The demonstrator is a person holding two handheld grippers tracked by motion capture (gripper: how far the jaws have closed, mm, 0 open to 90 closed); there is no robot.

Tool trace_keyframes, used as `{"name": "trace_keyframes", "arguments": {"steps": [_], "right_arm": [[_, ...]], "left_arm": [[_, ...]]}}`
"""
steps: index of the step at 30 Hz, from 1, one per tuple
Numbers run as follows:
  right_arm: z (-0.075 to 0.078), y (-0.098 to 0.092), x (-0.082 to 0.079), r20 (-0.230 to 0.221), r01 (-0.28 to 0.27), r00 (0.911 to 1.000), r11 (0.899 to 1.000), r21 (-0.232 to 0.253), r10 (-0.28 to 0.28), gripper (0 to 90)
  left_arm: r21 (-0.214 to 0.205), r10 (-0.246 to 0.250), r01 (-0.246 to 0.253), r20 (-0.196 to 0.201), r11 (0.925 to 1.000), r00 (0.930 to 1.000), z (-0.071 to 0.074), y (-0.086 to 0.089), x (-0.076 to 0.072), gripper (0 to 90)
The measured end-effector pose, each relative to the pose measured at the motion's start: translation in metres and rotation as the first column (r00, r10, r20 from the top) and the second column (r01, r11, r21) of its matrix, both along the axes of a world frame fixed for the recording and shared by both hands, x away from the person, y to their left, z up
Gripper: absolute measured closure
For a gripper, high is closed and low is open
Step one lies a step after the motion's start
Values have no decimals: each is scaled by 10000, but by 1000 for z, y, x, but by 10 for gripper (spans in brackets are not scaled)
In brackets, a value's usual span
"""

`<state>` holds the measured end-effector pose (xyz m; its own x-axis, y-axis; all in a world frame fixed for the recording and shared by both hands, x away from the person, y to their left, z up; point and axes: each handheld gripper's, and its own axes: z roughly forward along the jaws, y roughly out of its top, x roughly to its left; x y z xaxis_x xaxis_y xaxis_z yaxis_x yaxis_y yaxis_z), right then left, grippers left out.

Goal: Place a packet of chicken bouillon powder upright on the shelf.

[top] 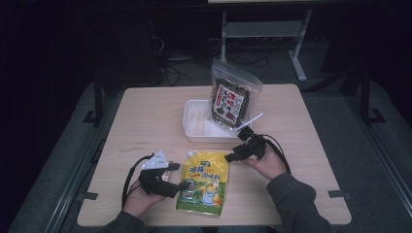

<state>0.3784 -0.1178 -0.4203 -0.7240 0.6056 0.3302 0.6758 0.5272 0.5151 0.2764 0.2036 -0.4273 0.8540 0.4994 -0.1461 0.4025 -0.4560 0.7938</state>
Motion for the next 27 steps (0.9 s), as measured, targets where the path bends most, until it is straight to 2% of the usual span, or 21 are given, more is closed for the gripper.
{"name": "trace_keyframes", "arguments": {"steps": [3, 4, 6, 8, 10, 12, 20, 21, 23, 24, 25, 26, 27], "right_arm": [[-5, 5, 5, -212, -12, 9998, 9998, -175, 9, 434], [-8, 9, 10, -420, 6, 9991, 9995, -326, -20, 442], [-9, 10, 11, -432, -27, 9991, 9995, -329, 12, 451], [-12, 13, 14, -644, -37, 9979, 9996, -281, 18, 467], [-14, 15, 15, -588, -8, 9983, 9991, -420, -17, 497], [-18, 15, 18, -813, 97, 9966, 9997, -224, -115, 542], [-25, 16, 23, -1228, 32, 9924, 10000, 8, -31, 640], [-27, 15, 24, -1366, 30, 9906, 10000, 94, -17, 680], [-28, 14, 25, -1399, 42, 9902, 9999, 99, -28, 697], [-28, 12, 26, -1494, 54, 9888, 9995, 326, -5, 758], [-28, 12, 26, -1494, 54, 9888, 9995, 326, -5, 758], [-28, 10, 26, -1551, 20, 9879, 9989, 473, 53, 810], [-28, 10, 26, -1551, 20, 9879, 9989, 473, 53, 810]], "left_arm": [[-3, -6, 6, -22, 10000, 10000, 0, 0, 0, 204], [-4, -21, 21, -13, 10000, 10000, 0, 0, 0, 204], [-2, -30, 30, -14, 10000, 10000, 0, 0, 0, 204], [-10, -31, 31, -39, 10000, 10000, 0, 0, 0, 204], [-5, -37, 37, -37, 10000, 10000, 0, 0, 0, 205], [1, -52, 52, -51, 10000, 10000, 0, 0, 0, 205], [10, -50, 50, -80, 10000, 10000, 0, 0, 1, 205], [5, -42, 42, -66, 10000, 10000, 0, 0, 1, 205], [-7, -23, 23, -71, 10000, 10000, 0, 0, 1, 205], [3, -19, 19, -74, 10000, 10000, 0, 0, 1, 204], [-13, -16, 16, -82, 10000, 10000, 0, 0, 1, 204], [-21, -17, 16, -82, 10000, 10000, -1, 1, 2, 205], [-16, -14, 13, -85, 10000, 10000, -1, 1, 2, 205]]}}
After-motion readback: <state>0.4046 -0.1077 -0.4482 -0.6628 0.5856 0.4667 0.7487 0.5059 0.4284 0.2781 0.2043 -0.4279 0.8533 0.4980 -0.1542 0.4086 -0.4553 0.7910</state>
